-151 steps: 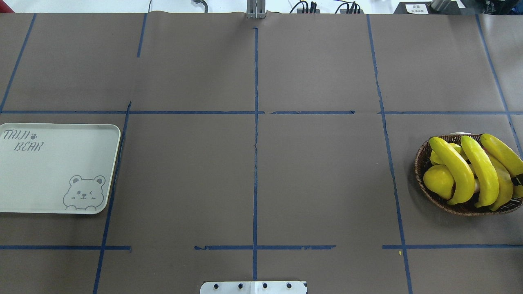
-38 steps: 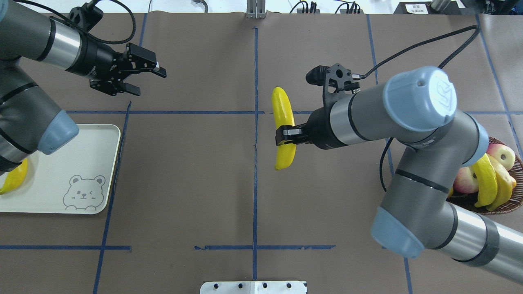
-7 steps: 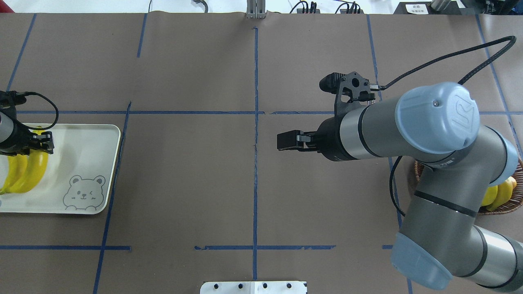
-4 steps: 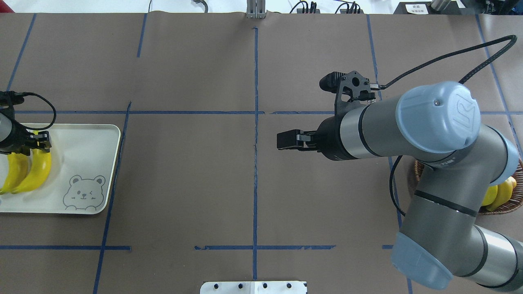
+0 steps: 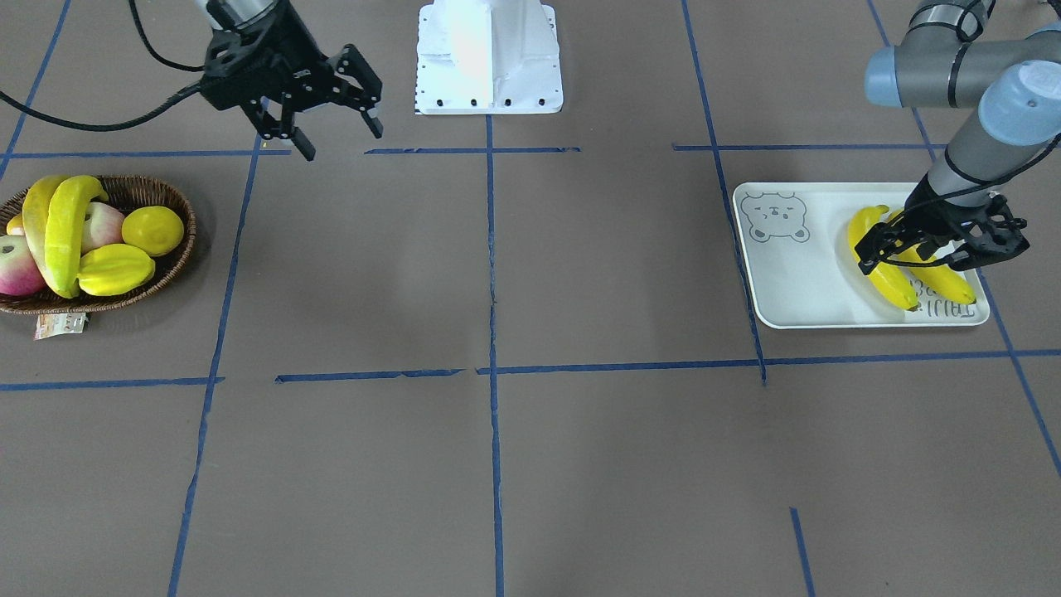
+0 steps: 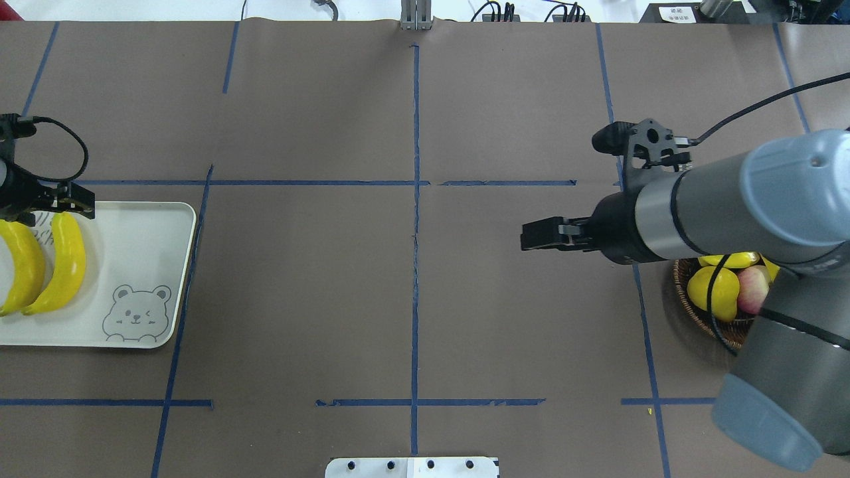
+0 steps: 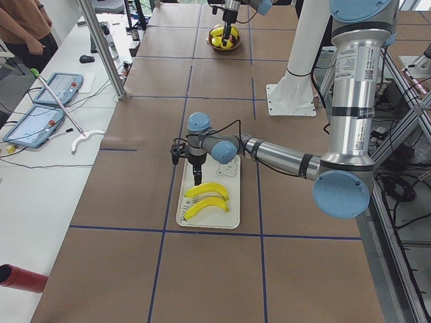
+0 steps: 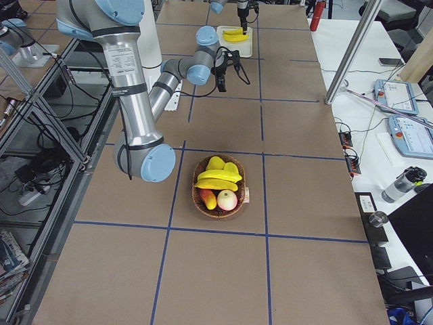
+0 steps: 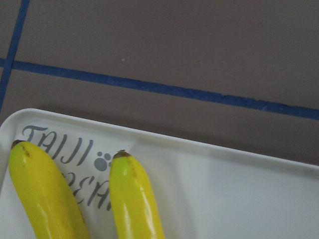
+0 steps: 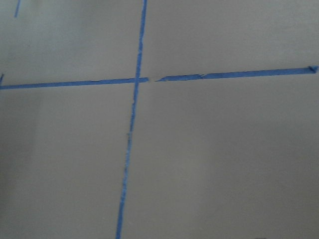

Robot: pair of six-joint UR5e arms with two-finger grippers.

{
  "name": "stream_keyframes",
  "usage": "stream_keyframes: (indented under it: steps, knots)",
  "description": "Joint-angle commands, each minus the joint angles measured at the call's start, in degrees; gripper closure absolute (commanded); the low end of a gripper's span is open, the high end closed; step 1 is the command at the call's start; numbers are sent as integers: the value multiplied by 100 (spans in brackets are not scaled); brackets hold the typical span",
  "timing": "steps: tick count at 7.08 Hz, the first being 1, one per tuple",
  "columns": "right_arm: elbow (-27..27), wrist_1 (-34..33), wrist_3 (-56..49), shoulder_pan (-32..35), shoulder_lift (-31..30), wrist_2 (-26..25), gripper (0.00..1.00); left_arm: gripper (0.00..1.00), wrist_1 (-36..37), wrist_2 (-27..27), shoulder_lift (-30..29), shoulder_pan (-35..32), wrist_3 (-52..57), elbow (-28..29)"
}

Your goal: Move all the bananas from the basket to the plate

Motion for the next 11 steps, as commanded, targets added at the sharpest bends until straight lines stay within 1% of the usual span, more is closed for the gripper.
stream_keyframes:
  steps: [1, 2, 3, 5, 6, 7, 8, 9, 11]
  knots:
    - [219, 40, -790, 615, -1104, 470, 0, 1, 1097, -259, -692, -130, -195, -546]
    - [246, 205, -1115, 834, -1614, 576, 0, 1, 1329, -259, -973, -60, -570, -662]
    - [194, 233, -1240, 1089, -1924, 734, 0, 1, 1357, -250, -1107, 98, -835, -663]
    - [97, 181, -1284, 1118, -2373, 534, 0, 1, 1357, -241, -1204, 213, -1118, -698]
    - [-51, 181, -1398, 1118, -2462, 359, 0, 1, 1349, -233, -1205, 266, -1189, -733]
    - [-340, 207, -1669, 1118, -2472, 270, 0, 1, 1349, -233, -1205, 292, -1207, -777]
    - [-578, 233, -2063, 1188, -2472, 261, 0, 1, 1357, -233, -1205, 319, -1233, -830]
    - [-676, 233, -2224, 1258, -2481, 269, 0, 1, 1349, -207, -1213, 441, -1460, -830]
    - [-957, 233, -2348, 1259, -2489, 261, 0, 1, 1349, -198, -1284, 503, -1524, -856]
